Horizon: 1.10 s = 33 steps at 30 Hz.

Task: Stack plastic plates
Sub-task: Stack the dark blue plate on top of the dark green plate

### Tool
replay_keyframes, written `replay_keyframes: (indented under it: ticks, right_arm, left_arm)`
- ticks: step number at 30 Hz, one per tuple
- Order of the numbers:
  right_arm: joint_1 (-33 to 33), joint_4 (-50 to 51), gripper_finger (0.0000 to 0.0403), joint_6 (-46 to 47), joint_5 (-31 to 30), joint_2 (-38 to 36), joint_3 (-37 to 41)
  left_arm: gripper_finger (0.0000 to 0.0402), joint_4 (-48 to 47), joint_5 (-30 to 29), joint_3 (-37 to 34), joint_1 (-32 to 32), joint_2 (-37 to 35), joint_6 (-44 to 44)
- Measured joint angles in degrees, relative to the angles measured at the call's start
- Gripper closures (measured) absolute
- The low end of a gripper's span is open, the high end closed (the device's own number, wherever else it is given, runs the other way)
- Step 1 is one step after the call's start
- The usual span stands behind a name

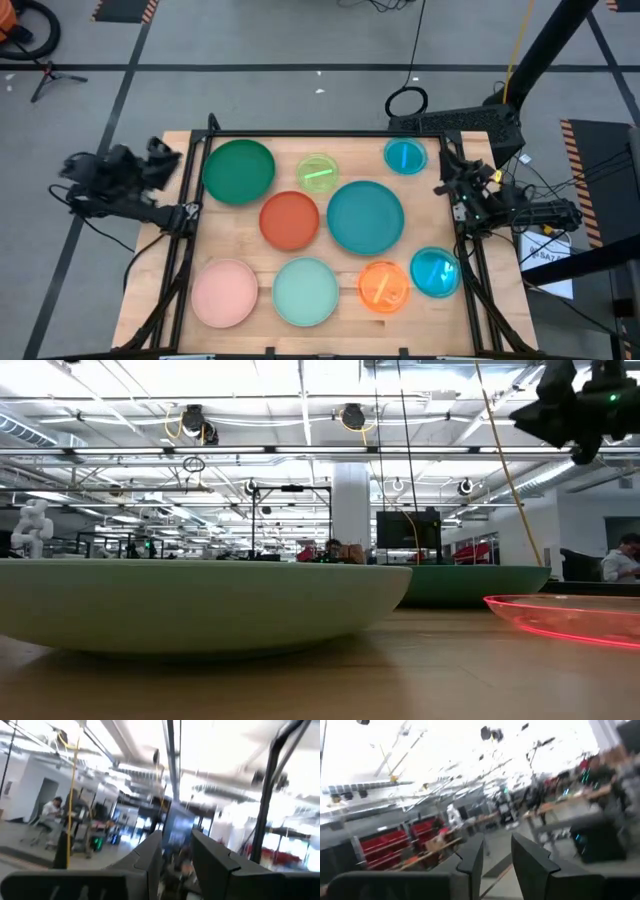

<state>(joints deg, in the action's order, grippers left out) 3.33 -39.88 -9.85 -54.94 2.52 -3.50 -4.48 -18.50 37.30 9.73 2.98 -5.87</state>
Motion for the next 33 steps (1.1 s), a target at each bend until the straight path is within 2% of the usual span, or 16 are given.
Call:
replay_keyframes:
  ticks: [5,8,11,17,20,24,28,33]
  right_arm:
    - [0.0,-0.2,0.0310,-6.3,0.0,1.7,-3.6]
    - [0.0,-0.2,0.0310,-8.2,-0.2,3.9,-5.5]
    - [0.0,-0.2,0.0310,-9.2,-0.3,6.5,-7.2]
    - [0.0,-0.2,0.0310,-9.7,-0.3,13.3,-11.2]
    - [0.0,-0.2,0.0310,-10.6,-0.3,16.6,-12.5]
    - [0.0,-0.2,0.0310,-11.2,-0.5,19.7,-13.5]
    - [0.0,1.3,0.0310,-11.9,-1.1,21.2,-14.2]
    - [0.0,3.7,0.0310,-12.9,-6.5,21.9,-15.2]
  left_arm:
    - [0.0293,0.3,0.0,3.5,0.0,0.0,-5.4]
    - [0.0293,-0.9,-0.5,3.5,0.0,2.2,-3.8]
    - [0.0293,-1.3,-2.2,3.4,-0.1,7.7,-3.0]
    - [0.0293,2.6,-4.9,3.4,-0.1,23.3,1.1]
    - [0.0293,4.2,-8.8,3.4,-0.1,29.5,1.9]
    - [0.0293,1.0,-15.3,3.4,-0.1,36.0,-3.3]
    - [0.0293,-2.9,-16.1,3.4,-0.1,42.9,-9.1]
    - [0.0293,-1.5,-16.1,3.4,-0.3,50.7,-14.1]
